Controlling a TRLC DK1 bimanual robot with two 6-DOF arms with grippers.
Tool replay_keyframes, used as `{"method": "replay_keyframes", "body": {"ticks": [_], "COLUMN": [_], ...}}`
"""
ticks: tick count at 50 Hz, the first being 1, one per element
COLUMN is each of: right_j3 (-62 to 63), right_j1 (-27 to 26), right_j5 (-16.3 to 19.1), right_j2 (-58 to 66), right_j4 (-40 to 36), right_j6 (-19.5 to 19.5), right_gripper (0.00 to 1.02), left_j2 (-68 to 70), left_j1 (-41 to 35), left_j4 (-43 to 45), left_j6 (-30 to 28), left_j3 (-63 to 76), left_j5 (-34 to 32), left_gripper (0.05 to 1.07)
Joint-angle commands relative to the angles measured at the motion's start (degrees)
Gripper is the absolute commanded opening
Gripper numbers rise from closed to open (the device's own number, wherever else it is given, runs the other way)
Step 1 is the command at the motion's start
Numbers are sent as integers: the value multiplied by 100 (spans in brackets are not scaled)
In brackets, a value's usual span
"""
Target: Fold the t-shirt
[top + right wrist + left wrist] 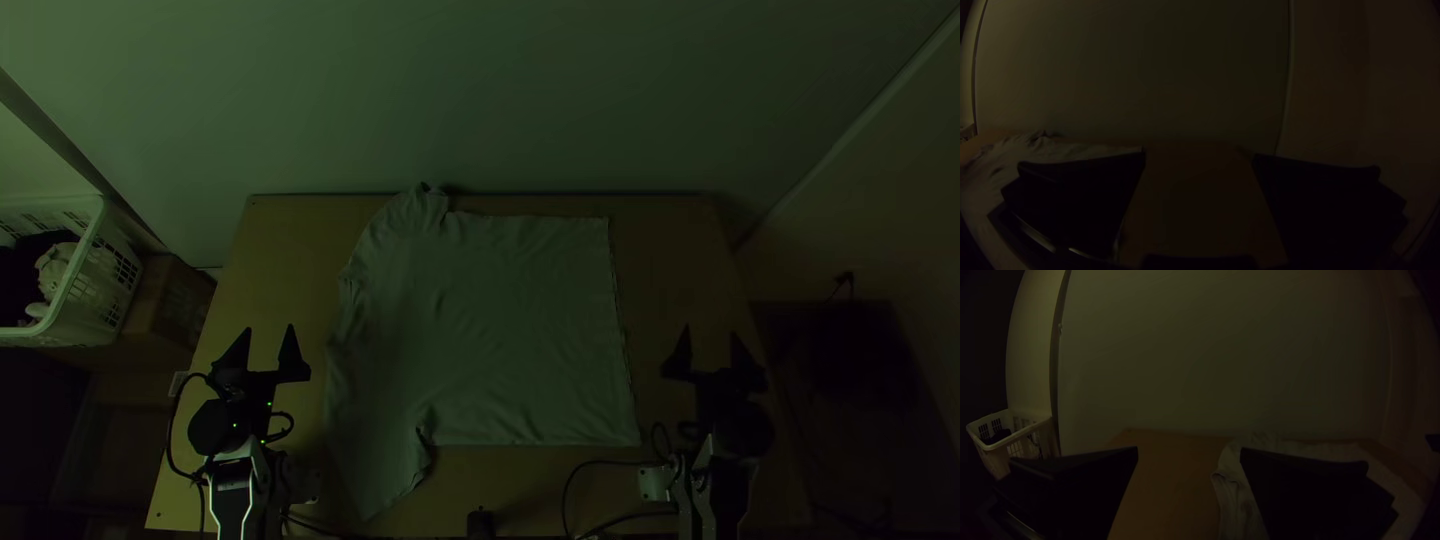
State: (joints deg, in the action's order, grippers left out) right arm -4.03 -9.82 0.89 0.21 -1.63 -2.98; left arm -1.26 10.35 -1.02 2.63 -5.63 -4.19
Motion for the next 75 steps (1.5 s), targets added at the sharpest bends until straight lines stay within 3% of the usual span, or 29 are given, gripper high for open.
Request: {"method": "replay_keyframes", "body": {"ticks": [1,14,35,59,67,75], "right_j3": [-493,-1732,-3684,-5916,-6435,-7006], "right_j1": [121,174,174,815,895,974], "right_j5": [-1,-1,-1,-18,-18,-18], "right_j2": [137,1473,3759,6430,7107,7731], "right_j4": [119,462,523,347,321,75], "right_j6": [105,105,184,184,184,193], "right_gripper": [98,98,98,98,98,98], "left_j2": [-314,-1984,-3575,-5675,-6633,-7363], "left_j1": [37,-7,-209,-552,-754,-965], "left_j4": [154,190,154,-188,-698,-672], "left_j6": [-88,-88,-52,-79,-88,35], "left_j3": [-518,-2127,-4104,-5985,-6838,-7347], "left_j5": [32,32,32,32,23,23], "left_gripper": [103,103,103,103,103,103]}}
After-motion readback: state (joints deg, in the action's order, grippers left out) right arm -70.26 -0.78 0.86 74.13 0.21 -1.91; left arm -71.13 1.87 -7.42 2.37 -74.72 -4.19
